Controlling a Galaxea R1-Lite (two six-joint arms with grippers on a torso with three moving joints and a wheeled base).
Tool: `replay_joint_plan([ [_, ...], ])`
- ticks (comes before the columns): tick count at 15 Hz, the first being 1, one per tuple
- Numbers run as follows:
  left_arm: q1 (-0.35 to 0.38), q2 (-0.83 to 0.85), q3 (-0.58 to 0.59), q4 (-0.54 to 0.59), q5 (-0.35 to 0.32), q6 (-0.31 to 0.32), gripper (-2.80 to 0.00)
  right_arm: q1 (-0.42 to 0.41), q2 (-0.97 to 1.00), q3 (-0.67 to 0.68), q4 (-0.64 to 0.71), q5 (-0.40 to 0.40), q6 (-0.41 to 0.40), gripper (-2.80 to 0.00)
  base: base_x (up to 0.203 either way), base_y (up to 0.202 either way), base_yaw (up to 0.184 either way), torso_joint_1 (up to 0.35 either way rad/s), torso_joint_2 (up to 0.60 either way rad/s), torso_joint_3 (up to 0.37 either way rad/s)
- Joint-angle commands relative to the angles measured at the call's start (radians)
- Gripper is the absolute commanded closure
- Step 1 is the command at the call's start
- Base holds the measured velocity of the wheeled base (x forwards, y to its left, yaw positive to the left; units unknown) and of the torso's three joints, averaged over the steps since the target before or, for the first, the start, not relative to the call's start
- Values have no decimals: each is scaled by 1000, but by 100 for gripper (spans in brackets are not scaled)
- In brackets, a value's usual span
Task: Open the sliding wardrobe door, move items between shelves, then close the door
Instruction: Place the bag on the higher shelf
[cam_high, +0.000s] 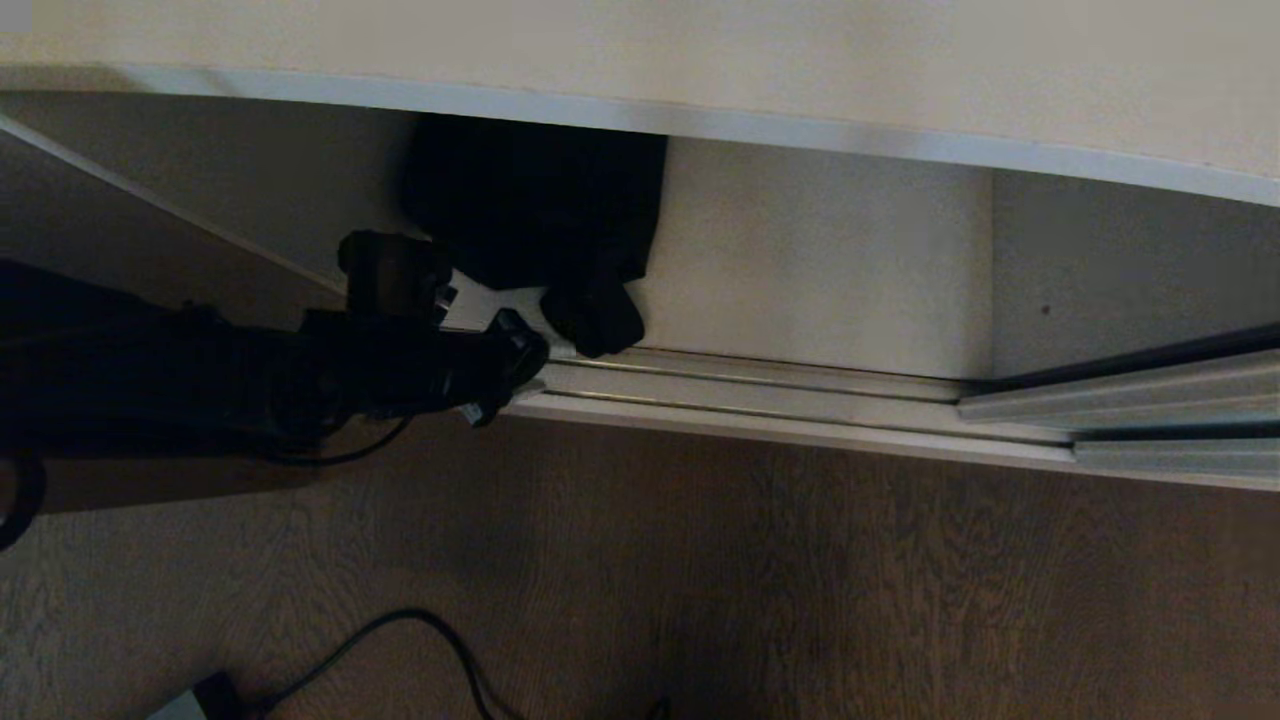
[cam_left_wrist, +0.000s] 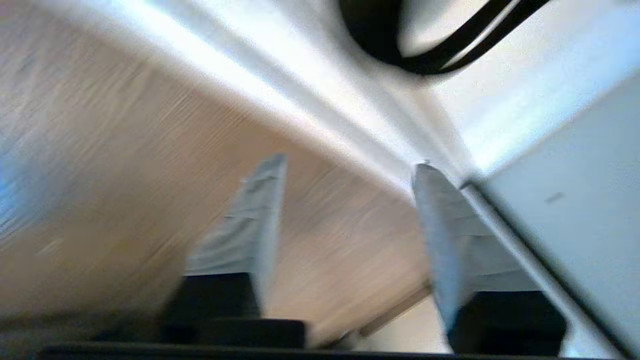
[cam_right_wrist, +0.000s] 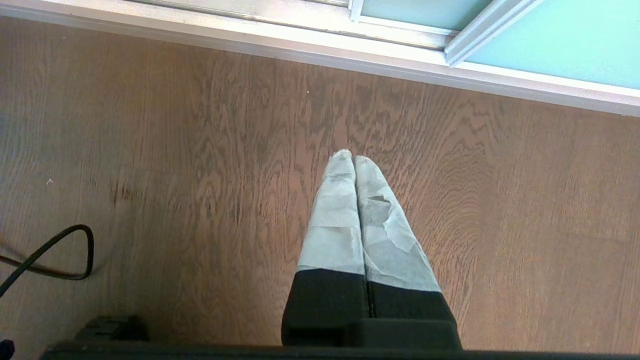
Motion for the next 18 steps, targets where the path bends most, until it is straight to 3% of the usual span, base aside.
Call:
replay_joint_plan([
  [1, -1, 21, -49, -40, 16, -19, -280, 0, -5, 0, 0, 0, 0, 0, 0, 0, 0, 0, 0, 0],
  [6, 0, 138, -210, -81, 126, -6, -280, 0, -5, 0, 0, 0, 1, 0, 0, 0, 0, 0, 0, 0],
  [14, -1, 365, -538, -125, 138, 5, -280, 0, -5, 0, 0, 0, 1, 0, 0, 0, 0, 0, 0, 0],
  [16, -1, 387, -589, -127, 197, 20, -280, 0, -5, 0, 0, 0, 0, 0, 0, 0, 0, 0, 0, 0],
  [18, -1, 394, -604, -141, 203, 49, -280, 0, -5, 0, 0, 0, 0, 0, 0, 0, 0, 0, 0, 0],
])
